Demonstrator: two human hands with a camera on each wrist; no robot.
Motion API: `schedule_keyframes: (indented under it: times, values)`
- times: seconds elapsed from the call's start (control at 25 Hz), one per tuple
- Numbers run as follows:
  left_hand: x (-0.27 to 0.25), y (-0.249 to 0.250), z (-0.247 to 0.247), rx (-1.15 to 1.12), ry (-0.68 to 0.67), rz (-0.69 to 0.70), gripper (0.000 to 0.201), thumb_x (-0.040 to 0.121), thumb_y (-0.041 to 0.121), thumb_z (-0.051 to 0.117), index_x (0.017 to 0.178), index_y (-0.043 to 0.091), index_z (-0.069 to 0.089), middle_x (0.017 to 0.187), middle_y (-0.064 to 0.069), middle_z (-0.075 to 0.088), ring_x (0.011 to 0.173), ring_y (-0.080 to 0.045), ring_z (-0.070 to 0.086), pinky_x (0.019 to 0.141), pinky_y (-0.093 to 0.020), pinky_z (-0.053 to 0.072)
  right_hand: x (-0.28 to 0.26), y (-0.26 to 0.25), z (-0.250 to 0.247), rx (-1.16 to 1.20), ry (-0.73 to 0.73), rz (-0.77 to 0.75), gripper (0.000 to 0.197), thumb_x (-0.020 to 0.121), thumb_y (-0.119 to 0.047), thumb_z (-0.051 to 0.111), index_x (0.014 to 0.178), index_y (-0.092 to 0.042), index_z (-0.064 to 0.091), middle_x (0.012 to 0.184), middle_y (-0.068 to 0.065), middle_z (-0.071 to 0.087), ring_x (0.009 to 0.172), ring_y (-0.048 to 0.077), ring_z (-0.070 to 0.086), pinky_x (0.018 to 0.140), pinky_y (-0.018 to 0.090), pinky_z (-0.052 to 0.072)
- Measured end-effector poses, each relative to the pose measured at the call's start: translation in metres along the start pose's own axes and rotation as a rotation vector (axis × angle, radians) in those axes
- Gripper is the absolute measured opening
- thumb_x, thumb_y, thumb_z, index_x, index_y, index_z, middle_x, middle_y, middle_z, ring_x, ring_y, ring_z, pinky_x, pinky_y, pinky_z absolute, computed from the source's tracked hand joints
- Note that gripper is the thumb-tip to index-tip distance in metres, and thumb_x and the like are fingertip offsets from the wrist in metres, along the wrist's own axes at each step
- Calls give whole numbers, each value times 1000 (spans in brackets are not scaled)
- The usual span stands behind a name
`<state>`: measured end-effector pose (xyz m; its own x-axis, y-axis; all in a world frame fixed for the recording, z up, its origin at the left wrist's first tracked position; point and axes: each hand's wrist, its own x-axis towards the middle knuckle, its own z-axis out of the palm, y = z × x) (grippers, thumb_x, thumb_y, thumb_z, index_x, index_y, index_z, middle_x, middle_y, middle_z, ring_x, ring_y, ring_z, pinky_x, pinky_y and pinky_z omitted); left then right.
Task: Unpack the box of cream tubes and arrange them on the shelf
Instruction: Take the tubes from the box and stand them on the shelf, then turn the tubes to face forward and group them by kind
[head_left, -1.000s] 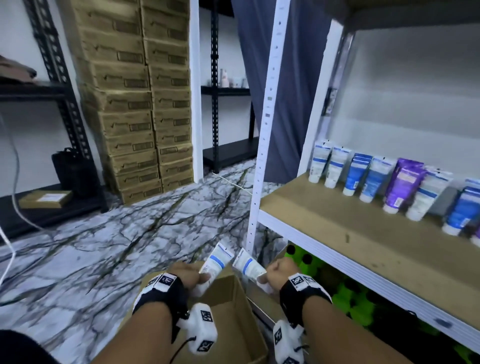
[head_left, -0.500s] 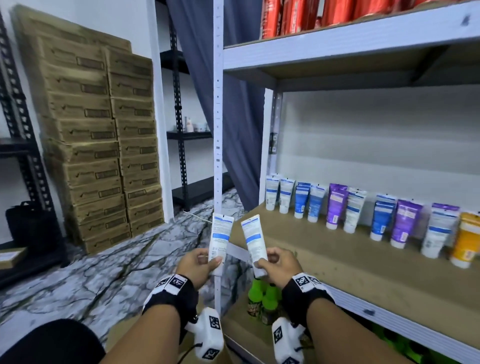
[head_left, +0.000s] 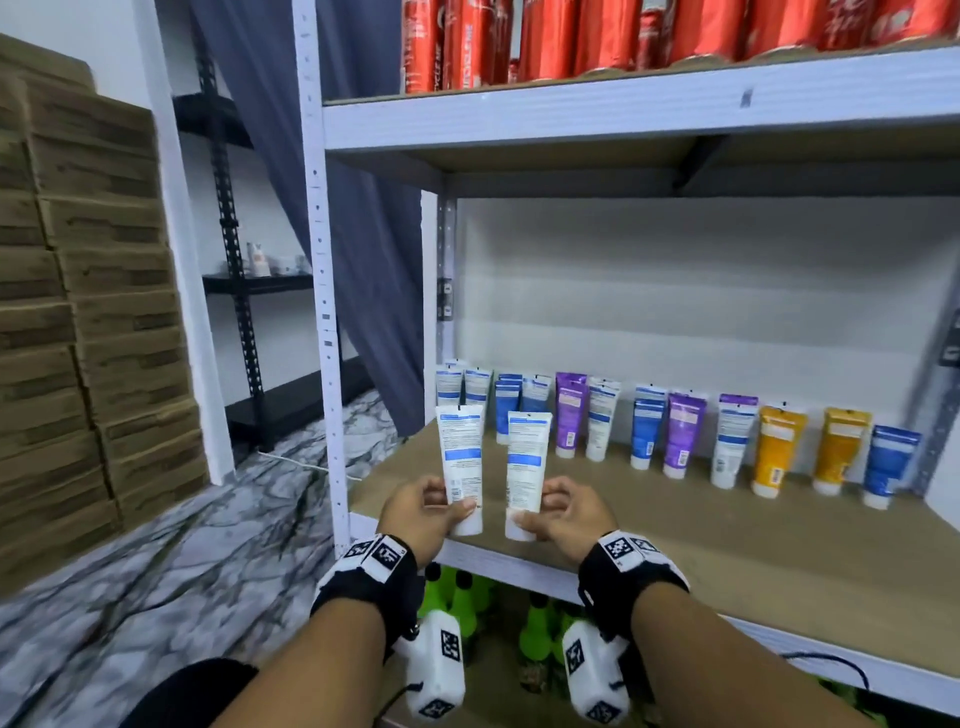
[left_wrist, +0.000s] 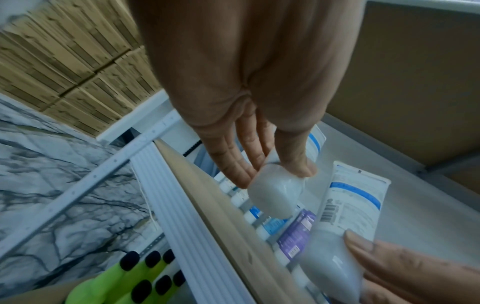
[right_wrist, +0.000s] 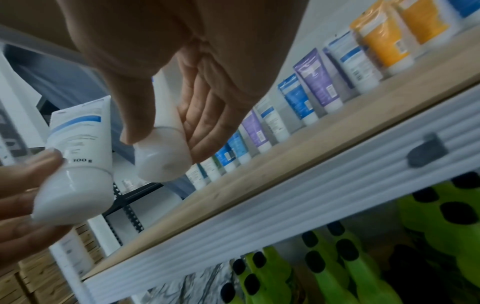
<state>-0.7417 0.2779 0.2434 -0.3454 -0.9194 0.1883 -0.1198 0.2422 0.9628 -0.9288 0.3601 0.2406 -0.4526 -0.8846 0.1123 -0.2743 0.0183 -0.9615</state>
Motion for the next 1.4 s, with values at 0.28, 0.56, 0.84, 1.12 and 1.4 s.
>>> schedule_keyframes:
  times: [0.28, 0.56, 0.84, 1.12, 1.4]
  values:
    - [31, 14, 66, 185, -192, 53, 21, 77, 11, 79, 89, 16, 62, 93, -1, 72, 86, -17, 69, 85, -35, 56, 7, 18, -69, -169, 144, 33, 45, 61, -14, 89, 92, -19, 57, 94, 4, 73, 87, 20, 71, 84, 44, 58]
    - [48, 27, 147, 232, -398, 98, 29, 74, 8, 80, 91, 23, 61, 92, 5, 70, 86, -11, 68, 87, -30, 54, -2, 34, -132, -341, 238, 154, 44, 66, -5, 85, 88, -24, 51, 91, -5, 66, 91, 15, 66, 89, 35, 55]
    - [66, 31, 223, 355, -587, 155, 42, 66, 17, 85, 101, 24, 63, 99, 7, 72, 91, -10, 67, 90, -38, 54, -7, 50, -194, -481, 259, 265, 49, 66, -4, 84, 104, -17, 54, 91, -8, 63, 88, 10, 62, 81, 27, 53]
    - [66, 31, 305, 387, -667, 187, 45, 61, 19, 83, 102, 24, 64, 98, 8, 72, 92, -9, 67, 89, -35, 55, -8, 68, -257, -556, 338, 302, 66, 54, -16, 86, 113, -23, 59, 102, -7, 69, 92, 10, 65, 83, 30, 55]
    - [71, 47, 392, 401, -720, 207, 43, 71, 17, 78, 109, 26, 60, 107, 8, 69, 99, -11, 65, 93, -34, 52, -6, 81, -321, -573, 495, 409, 63, 66, -10, 84, 121, -22, 55, 114, -1, 67, 103, 18, 63, 82, 24, 47]
